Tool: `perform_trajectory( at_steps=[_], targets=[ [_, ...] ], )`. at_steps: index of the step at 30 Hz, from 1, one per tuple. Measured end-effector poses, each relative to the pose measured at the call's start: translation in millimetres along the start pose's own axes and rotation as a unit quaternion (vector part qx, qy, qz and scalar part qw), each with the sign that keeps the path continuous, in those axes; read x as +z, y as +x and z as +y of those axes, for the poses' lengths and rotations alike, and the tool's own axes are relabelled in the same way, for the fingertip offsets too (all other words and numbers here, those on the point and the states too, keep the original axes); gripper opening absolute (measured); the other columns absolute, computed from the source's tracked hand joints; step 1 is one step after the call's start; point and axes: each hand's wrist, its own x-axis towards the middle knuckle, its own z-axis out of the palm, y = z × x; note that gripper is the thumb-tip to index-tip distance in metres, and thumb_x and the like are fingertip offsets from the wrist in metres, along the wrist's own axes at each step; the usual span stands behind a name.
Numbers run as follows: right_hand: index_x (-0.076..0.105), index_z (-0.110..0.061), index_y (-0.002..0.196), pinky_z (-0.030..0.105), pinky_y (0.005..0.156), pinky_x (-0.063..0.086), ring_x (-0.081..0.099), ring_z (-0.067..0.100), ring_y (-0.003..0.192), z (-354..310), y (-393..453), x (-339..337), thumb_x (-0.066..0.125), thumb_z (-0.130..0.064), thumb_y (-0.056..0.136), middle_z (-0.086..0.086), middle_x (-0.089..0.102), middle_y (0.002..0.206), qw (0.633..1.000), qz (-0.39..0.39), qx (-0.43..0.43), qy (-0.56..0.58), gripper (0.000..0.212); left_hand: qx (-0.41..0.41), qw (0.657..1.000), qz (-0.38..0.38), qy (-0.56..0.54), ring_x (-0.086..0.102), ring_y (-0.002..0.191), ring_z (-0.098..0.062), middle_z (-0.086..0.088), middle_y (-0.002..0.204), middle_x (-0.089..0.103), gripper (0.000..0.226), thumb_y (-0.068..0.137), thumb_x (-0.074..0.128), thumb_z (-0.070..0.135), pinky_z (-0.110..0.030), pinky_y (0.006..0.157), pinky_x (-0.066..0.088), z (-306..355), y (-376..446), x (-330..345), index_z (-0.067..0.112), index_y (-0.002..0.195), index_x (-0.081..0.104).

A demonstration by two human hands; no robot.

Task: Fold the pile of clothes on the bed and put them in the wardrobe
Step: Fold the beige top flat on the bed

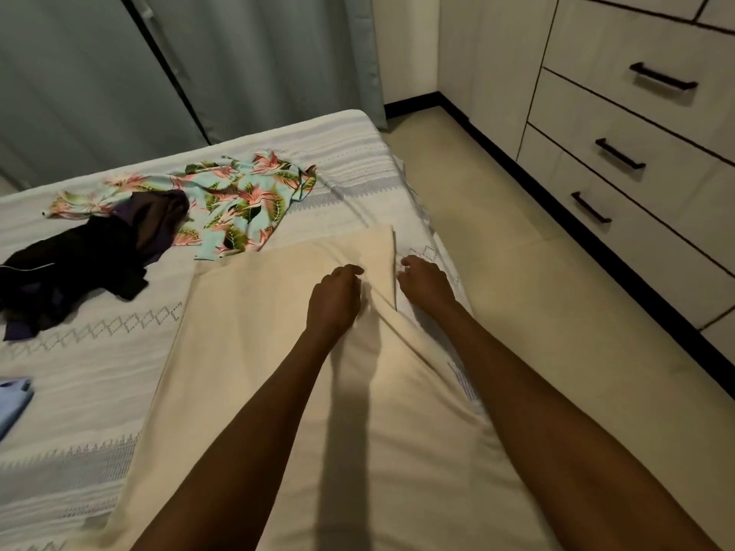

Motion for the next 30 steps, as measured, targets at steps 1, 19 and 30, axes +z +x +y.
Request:
perform_trajectory(
  at_steps=[1,19,30],
  targets=[
    [0.057,-0.013,0.13,0.038,0.096,0.044,0.055,0.035,0.122,-2.5,14.6,3.4,0.052,-0.035,0.099,0.012,0.062,0.131,1.0,0.007,0.014,0.005,0.039,-0.001,1.0,0.006,-0.002,0.063,0.1,-0.036,-0.011,0.119,0.066,0.029,0.099,0.047,0.016,-0.048,0.084,0.05,-4.8,7.6,4.3,0.014,0.125,0.06],
    [0.062,-0.023,0.129,0.04,0.092,0.046,0.057,0.04,0.117,-6.9,143.8,2.2,0.041,-0.019,0.104,0.015,0.064,0.127,0.988,0.151,0.021,-0.035,0.033,0.034,0.997,0.048,0.054,0.059,0.105,-0.034,-0.005,0.124,0.063,0.045,0.097,0.041,0.049,-0.042,0.084,0.047,-17.8,92.6,62.2,0.024,0.13,0.061],
    [0.063,-0.021,0.123,0.04,0.091,0.046,0.049,0.031,0.118,14.6,123.3,10.5,0.051,-0.024,0.1,0.01,0.05,0.131,0.985,0.129,-0.063,-0.096,0.026,-0.038,0.988,-0.14,0.047,0.007,0.152,-0.028,-0.002,0.166,0.011,0.063,0.103,0.025,0.056,-0.05,0.12,0.003,-20.2,75.1,66.5,0.027,0.158,0.015]
  ],
)
